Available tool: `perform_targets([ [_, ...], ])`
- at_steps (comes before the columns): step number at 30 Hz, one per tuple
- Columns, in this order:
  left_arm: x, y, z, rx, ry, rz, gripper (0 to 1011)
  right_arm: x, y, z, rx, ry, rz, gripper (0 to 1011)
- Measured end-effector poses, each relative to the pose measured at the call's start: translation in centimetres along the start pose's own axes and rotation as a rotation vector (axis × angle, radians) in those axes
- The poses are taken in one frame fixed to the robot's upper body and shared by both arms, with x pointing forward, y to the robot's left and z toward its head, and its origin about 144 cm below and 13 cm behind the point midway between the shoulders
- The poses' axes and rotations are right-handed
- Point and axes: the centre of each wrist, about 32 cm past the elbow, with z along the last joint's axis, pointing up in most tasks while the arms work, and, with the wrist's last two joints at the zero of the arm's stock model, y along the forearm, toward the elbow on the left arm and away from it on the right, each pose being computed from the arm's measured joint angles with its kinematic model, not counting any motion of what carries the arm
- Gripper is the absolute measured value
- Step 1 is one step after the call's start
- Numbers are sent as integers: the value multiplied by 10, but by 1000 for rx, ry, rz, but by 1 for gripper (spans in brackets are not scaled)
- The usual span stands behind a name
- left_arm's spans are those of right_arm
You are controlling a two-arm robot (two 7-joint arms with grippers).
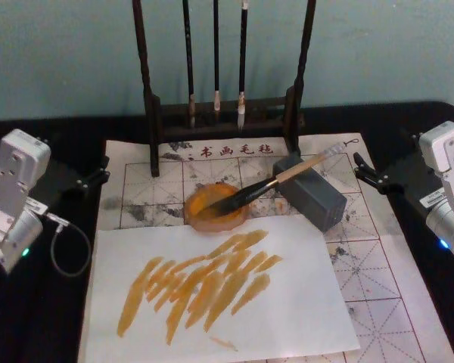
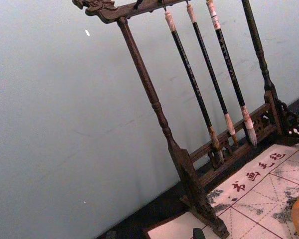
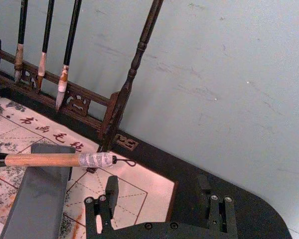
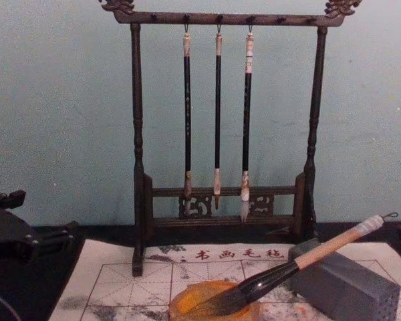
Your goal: Pick up the brush from the inkstone, write on the paper, then place the brush back to its original position.
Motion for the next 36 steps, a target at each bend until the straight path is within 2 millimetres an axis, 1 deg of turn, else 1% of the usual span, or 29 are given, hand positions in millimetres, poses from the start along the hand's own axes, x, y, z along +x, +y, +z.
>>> perform_targets([
  [36, 0, 0, 0, 0, 0, 0, 1001, 0, 0, 0, 0, 0, 0, 1000],
])
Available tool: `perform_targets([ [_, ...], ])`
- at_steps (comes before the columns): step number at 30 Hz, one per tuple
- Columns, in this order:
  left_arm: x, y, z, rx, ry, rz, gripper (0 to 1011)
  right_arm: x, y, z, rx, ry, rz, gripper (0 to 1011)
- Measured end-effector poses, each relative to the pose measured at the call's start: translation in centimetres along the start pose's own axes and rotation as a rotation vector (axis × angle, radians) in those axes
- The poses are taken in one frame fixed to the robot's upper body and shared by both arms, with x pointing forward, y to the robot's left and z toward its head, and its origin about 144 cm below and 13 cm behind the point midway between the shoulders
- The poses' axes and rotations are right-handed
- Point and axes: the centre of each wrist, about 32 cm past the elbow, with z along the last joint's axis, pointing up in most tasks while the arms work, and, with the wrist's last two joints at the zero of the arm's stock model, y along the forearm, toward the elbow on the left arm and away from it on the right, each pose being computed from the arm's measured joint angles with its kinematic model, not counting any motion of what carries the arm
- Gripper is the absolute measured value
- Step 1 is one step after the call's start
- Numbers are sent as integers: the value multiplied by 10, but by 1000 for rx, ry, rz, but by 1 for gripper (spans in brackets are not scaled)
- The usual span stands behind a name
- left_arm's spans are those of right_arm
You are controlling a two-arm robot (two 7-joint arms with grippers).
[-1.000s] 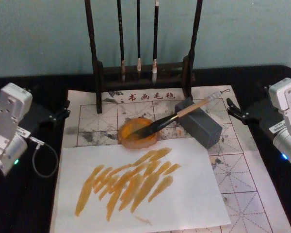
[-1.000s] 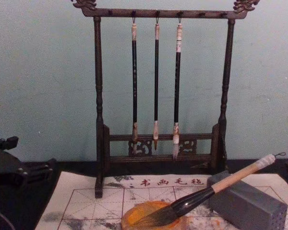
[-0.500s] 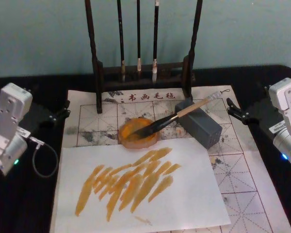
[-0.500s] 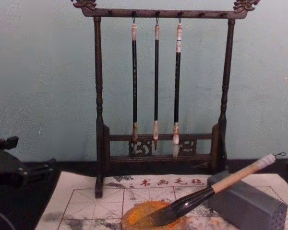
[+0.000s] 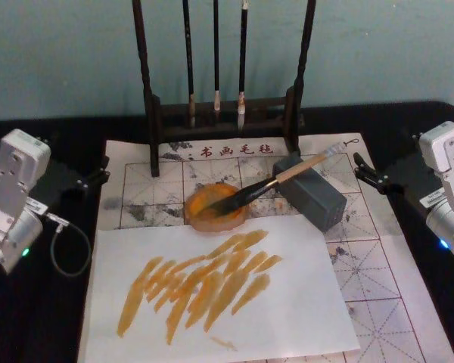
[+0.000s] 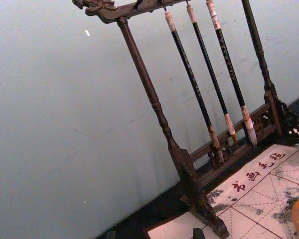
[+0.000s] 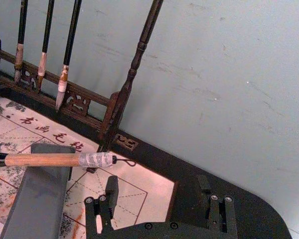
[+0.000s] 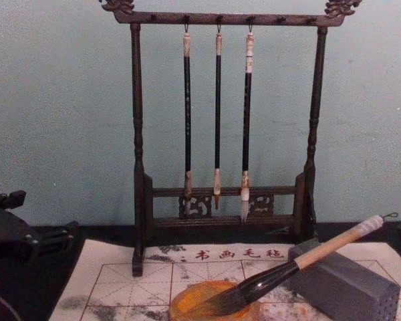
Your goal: Pick up the brush from the inkstone, write on the paper, then place the brush back to its original position.
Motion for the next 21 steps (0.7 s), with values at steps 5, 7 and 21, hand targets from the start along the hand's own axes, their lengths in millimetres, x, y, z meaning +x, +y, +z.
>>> perform_targets([
  [5, 0, 0, 0, 0, 0, 0, 1001, 0, 0, 0, 0, 0, 0, 1000],
  [7, 0, 0, 0, 0, 0, 0, 1001, 0, 0, 0, 0, 0, 0, 1002],
  [21, 0, 0, 0, 0, 0, 0, 1001, 7, -8, 1, 17, 158, 25, 1002],
])
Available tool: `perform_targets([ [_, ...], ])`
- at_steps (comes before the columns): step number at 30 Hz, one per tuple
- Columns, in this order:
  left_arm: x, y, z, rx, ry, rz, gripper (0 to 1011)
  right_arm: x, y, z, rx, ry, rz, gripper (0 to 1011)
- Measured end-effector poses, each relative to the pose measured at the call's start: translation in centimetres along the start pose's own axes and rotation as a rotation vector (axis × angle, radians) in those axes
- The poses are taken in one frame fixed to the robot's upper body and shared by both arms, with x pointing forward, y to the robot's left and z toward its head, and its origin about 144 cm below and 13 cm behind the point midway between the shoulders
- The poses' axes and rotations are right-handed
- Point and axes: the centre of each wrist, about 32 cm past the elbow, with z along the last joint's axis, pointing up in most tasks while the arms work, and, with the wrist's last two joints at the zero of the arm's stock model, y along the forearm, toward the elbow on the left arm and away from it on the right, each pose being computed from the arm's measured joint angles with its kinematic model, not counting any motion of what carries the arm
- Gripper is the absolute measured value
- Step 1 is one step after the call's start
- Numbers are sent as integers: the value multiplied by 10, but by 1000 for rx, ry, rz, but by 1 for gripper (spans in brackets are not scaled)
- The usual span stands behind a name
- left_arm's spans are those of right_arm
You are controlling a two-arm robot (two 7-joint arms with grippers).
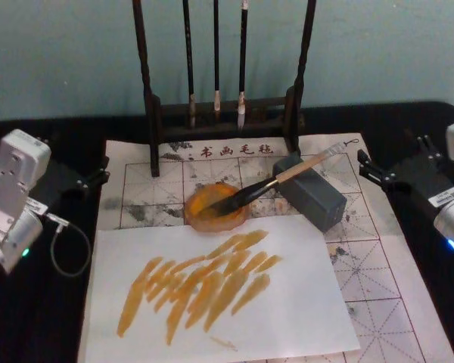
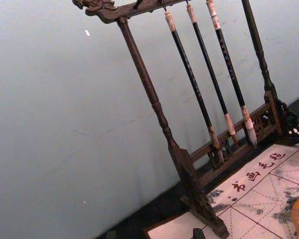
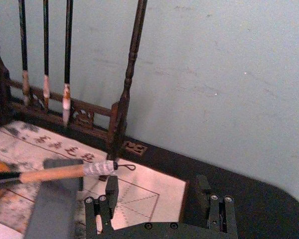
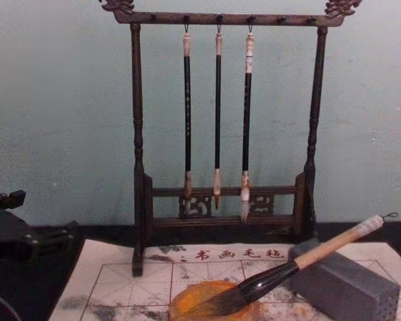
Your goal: Pick up the brush from the inkstone, write on the paper, then place the brush back to its original position.
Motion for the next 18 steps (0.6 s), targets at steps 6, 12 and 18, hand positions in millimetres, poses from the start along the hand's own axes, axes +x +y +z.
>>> perform_targets([
  [6, 0, 0, 0, 0, 0, 0, 1001, 3, -10, 2, 12, 146, 39, 1000],
  [12, 0, 0, 0, 0, 0, 0, 1001, 3, -14, 1, 6, 341, 108, 1000],
  [18, 0, 0, 0, 0, 0, 0, 1001, 1, -7, 0, -5, 550, 192, 1000],
])
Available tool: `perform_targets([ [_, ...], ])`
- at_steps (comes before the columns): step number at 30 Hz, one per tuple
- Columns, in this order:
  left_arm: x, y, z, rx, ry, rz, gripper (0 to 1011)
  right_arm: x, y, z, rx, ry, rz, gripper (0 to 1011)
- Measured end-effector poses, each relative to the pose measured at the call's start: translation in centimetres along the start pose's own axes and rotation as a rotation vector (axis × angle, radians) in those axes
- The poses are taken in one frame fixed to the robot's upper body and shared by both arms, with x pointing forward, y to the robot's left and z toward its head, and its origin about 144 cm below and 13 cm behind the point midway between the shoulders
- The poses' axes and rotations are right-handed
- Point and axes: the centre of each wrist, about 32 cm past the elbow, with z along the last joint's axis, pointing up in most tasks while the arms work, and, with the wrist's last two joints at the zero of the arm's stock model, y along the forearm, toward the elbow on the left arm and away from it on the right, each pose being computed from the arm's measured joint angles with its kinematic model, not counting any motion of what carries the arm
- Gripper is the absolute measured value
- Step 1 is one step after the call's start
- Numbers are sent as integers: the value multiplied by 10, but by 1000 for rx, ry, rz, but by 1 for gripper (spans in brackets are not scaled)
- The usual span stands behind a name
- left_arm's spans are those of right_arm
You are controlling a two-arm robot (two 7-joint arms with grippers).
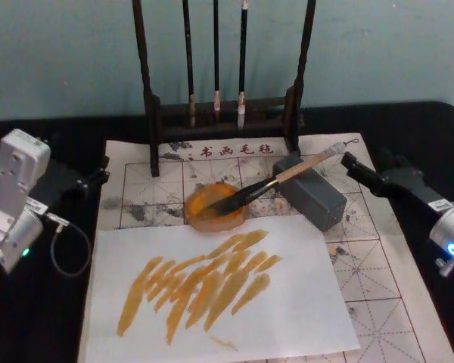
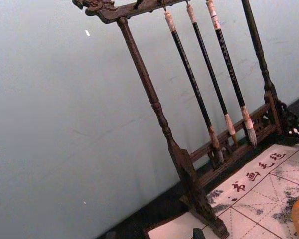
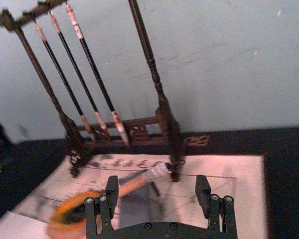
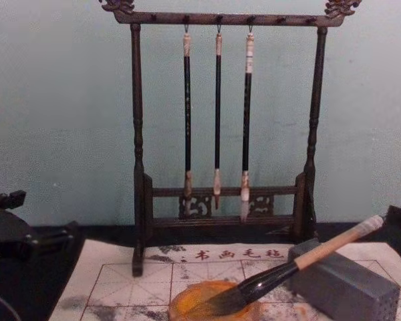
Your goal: Pick up the brush from the inkstone, write on the paper, then place the brush back to its original position.
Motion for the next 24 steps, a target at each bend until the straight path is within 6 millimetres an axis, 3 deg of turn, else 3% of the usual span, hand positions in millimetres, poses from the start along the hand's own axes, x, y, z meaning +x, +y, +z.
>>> perform_targets([
  [15, 0, 0, 0, 0, 0, 0, 1001, 8, 23, -5, -21, 380, 70, 1002],
  [24, 0, 0, 0, 0, 0, 0, 1001, 11, 32, -10, -34, 483, 88, 1002],
])
